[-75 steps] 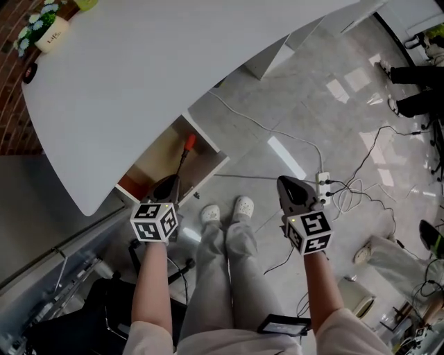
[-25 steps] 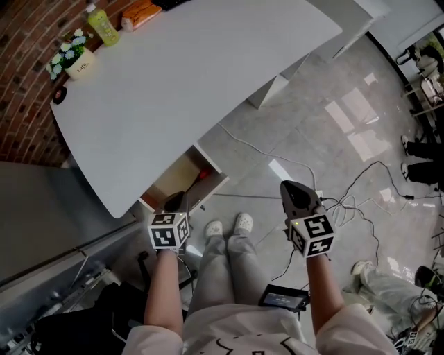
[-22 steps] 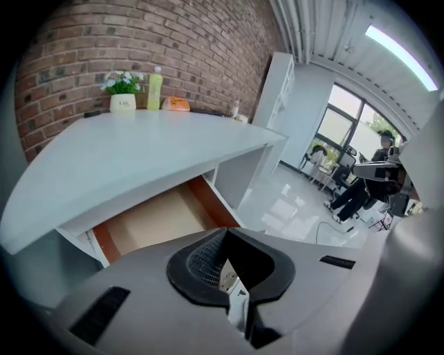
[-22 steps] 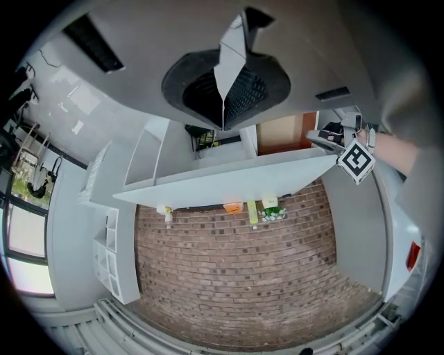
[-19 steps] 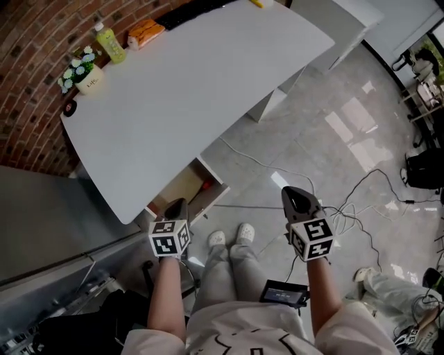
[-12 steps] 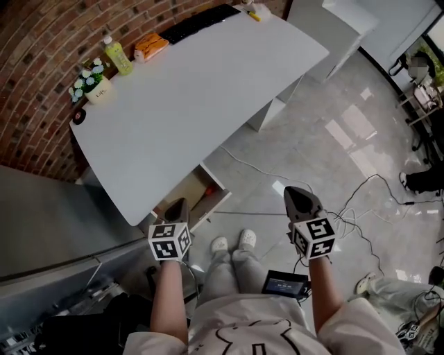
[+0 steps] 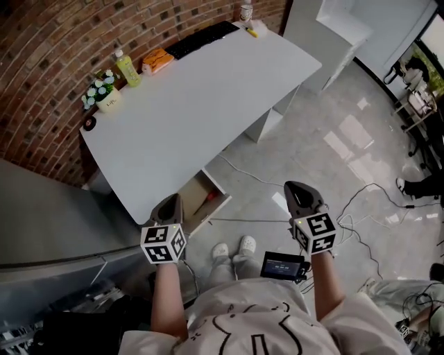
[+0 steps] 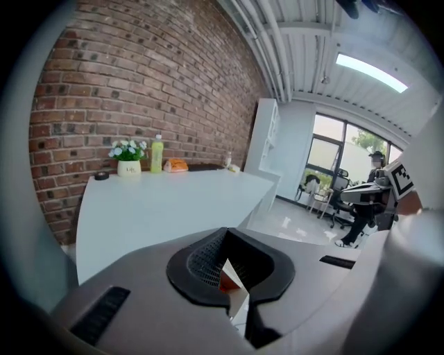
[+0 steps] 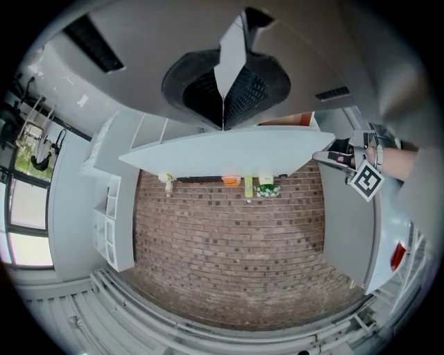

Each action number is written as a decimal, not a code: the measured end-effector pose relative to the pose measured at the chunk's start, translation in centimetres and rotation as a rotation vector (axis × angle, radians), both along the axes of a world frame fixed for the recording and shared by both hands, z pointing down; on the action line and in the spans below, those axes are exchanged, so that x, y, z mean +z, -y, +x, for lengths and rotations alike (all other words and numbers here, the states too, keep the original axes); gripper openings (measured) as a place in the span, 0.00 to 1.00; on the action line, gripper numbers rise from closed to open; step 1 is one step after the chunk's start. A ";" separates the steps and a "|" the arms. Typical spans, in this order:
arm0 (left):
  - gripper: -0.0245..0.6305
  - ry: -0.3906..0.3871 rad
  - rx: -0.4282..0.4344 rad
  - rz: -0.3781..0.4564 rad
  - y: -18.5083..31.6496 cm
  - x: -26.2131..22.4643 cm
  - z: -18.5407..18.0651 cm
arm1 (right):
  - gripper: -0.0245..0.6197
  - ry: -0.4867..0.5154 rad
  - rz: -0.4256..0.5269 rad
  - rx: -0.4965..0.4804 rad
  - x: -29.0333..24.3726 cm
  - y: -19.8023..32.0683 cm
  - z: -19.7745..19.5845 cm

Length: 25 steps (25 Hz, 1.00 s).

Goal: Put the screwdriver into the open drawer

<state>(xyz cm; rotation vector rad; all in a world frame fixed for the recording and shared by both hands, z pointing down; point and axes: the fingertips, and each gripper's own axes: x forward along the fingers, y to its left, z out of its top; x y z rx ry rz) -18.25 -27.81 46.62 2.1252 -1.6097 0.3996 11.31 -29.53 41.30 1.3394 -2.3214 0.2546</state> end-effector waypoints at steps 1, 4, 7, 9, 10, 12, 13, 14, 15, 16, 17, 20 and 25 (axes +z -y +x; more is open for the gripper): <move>0.05 0.001 -0.002 0.021 0.1 -0.9 -0.1 | 0.07 0.000 0.017 -0.001 -0.6 0.0 0.0; 0.05 -0.001 -0.006 0.087 0.5 -3.5 -0.2 | 0.07 0.022 0.072 0.006 -2.8 0.4 -0.2; 0.05 -0.013 -0.006 0.146 1.0 -5.9 0.1 | 0.07 0.038 0.113 0.013 -4.6 0.6 -0.4; 0.05 -0.018 0.002 0.182 1.2 -7.6 0.4 | 0.07 0.042 0.136 0.010 -5.8 0.5 -0.5; 0.05 -0.015 0.006 0.202 1.2 -8.4 0.6 | 0.07 0.044 0.150 0.003 -6.3 0.5 -0.7; 0.05 -0.003 0.009 0.244 1.3 -9.8 0.6 | 0.07 0.049 0.186 -0.015 -7.4 0.6 -1.3; 0.05 0.006 0.007 0.267 1.3 -10.5 0.4 | 0.07 0.052 0.205 -0.023 -7.9 0.6 -1.6; 0.05 0.016 0.003 0.291 1.3 -11.2 0.2 | 0.07 0.055 0.223 -0.028 -8.4 0.7 -1.9; 0.05 0.026 -0.001 0.315 1.2 -11.9 0.0 | 0.07 0.058 0.238 -0.031 -8.8 0.7 -2.0; 0.05 0.036 -0.003 0.338 1.0 -12.6 -0.1 | 0.07 0.063 0.251 -0.032 -9.2 0.8 -2.2; 0.05 0.044 -0.003 0.360 0.9 -13.4 -0.2 | 0.07 0.069 0.263 -0.033 -9.7 0.8 -2.3; 0.05 0.069 0.013 0.423 0.6 -15.4 0.1 | 0.07 0.087 0.294 -0.039 -10.9 0.8 -2.6; 0.05 0.083 0.026 0.495 0.1 -17.4 0.5 | 0.07 0.087 0.334 -0.088 -11.9 0.4 -3.9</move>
